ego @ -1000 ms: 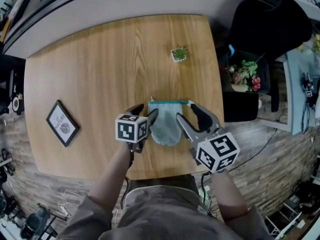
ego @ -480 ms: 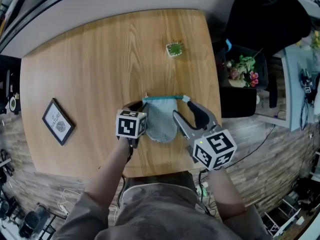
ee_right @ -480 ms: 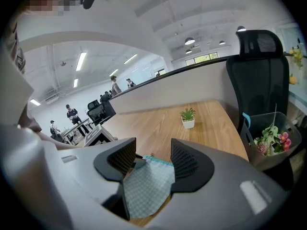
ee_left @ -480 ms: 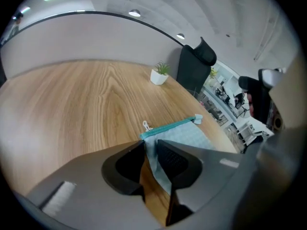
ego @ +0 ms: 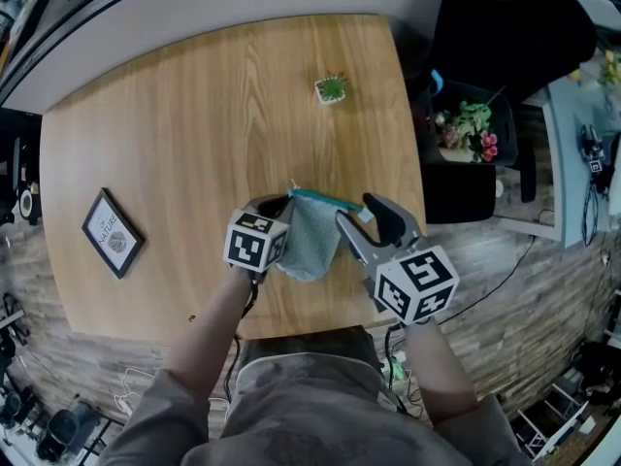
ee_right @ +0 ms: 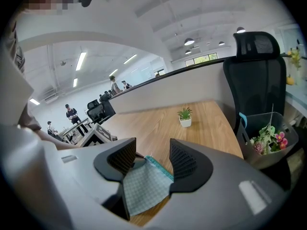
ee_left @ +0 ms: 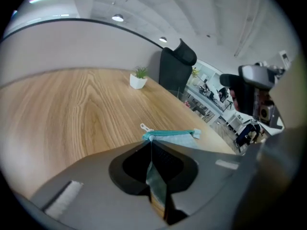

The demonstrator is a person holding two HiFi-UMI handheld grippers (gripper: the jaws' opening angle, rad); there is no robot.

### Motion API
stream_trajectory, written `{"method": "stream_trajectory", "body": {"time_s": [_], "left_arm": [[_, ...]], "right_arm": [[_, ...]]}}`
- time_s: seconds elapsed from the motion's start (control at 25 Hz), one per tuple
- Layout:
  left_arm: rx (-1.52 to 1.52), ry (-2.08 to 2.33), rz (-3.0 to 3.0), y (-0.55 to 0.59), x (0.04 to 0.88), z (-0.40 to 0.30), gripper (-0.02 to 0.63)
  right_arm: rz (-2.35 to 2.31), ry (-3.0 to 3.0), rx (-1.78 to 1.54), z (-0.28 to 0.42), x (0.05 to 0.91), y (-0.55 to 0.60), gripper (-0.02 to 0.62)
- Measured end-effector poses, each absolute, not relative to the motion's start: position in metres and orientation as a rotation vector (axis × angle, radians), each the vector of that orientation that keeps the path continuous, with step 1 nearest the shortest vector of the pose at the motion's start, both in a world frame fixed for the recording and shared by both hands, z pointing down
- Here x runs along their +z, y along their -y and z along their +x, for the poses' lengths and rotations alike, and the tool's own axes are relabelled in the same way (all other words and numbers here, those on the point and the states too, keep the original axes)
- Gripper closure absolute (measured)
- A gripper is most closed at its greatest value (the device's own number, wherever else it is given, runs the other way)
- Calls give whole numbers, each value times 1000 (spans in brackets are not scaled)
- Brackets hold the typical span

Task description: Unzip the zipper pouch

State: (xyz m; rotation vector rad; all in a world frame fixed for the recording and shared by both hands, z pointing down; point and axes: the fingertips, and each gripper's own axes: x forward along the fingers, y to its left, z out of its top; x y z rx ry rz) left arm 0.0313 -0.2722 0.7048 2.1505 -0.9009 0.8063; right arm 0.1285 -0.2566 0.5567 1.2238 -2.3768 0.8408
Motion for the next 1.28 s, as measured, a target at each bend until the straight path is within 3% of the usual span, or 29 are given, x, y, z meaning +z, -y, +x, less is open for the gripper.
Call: {"method": "stream_trajectory", "body": {"time_s": [0.64, 0.92, 1.12, 1.28], "left_arm": [[967, 1249, 2867, 261, 509, 2, 598], [982, 1342, 2935, 237, 460, -20, 600], [1009, 1313, 2997, 222, 447, -21, 599], [980, 1265, 3020, 214, 442, -19, 600]], "right_arm": [[1237, 2581, 643, 129, 443, 246, 379], [1153, 2693, 630, 105, 402, 222, 385], [902, 2802, 813, 79, 395, 212, 480], [735, 2762, 630, 59, 400, 209, 494]]}}
